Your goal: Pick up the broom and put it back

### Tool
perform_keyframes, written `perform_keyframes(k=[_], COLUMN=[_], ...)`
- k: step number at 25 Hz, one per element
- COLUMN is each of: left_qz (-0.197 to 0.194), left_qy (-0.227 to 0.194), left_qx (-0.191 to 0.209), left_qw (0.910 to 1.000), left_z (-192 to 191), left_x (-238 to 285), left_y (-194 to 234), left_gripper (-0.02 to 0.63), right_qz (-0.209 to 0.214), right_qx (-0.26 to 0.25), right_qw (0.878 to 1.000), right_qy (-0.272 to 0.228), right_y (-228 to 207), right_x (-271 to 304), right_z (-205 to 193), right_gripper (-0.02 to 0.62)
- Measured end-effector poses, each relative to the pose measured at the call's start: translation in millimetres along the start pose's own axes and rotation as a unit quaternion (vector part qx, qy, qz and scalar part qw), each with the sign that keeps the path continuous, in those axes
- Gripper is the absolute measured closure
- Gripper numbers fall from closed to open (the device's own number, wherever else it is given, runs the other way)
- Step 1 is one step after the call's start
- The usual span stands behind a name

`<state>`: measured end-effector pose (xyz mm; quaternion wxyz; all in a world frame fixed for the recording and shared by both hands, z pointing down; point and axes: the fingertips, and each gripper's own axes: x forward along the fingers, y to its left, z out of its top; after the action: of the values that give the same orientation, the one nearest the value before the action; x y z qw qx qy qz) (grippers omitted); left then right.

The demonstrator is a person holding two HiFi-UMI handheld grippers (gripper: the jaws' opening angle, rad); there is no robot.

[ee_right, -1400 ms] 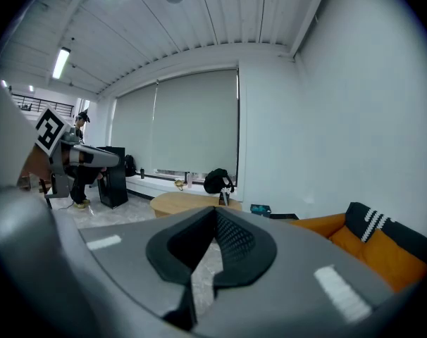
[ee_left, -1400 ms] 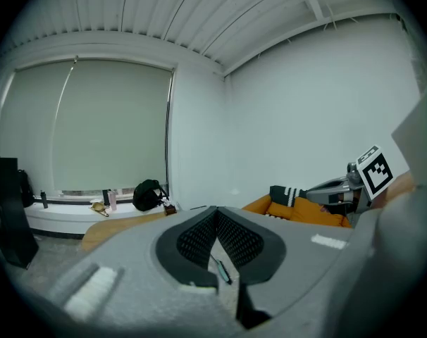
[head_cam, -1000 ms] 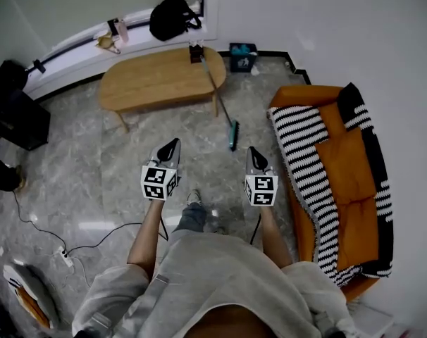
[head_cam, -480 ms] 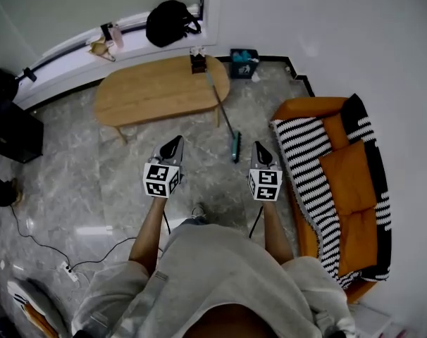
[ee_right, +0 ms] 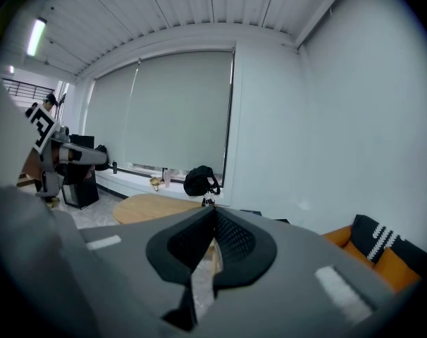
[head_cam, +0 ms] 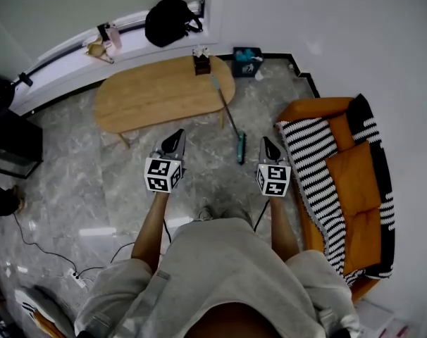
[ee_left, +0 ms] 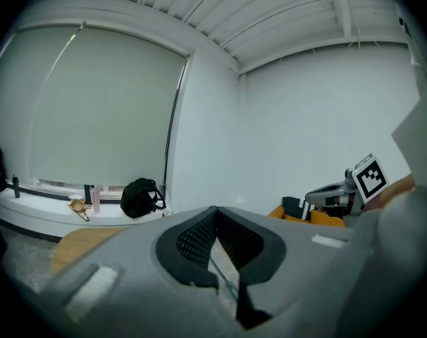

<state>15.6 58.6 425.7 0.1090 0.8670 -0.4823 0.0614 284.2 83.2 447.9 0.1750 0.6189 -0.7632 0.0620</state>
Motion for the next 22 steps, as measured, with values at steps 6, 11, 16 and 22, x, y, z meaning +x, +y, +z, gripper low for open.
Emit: perform_keyframes(k=[6, 11, 16, 22], left_qz=[-0.008, -0.008, 0.003, 0.018], left_qy=[0.013, 0.023, 0.028, 0.03], left_qx=[-0.004, -0.009, -0.01, -0.009], left_qw=[0.9999, 0.9997, 0.9996, 0.9993], left_z=[-8.0, -15.6, -12.1, 7.7], left_x=[22.3, 45.6, 82.5, 135.4], left_y=[4.1, 8.3, 29.9, 55.6], left_gripper=[0.611, 0.611, 0.611, 0.611], right_qz=[0.003, 0.018, 0.032, 0.052], right_qx=[0.011, 0.018, 0.019, 0.019], right_qw=[1.0, 0.999, 0.999, 0.998], right_qy=[0.011, 0.02, 0.022, 0.014], right_y=[-4.4, -9.1, -15.2, -33.9], right_x=[13.8, 40.8, 89.1, 152.8], right_z=[-9.4, -18.7, -14.5, 9.5], right_gripper=[0.595, 0.595, 0.595, 0.595])
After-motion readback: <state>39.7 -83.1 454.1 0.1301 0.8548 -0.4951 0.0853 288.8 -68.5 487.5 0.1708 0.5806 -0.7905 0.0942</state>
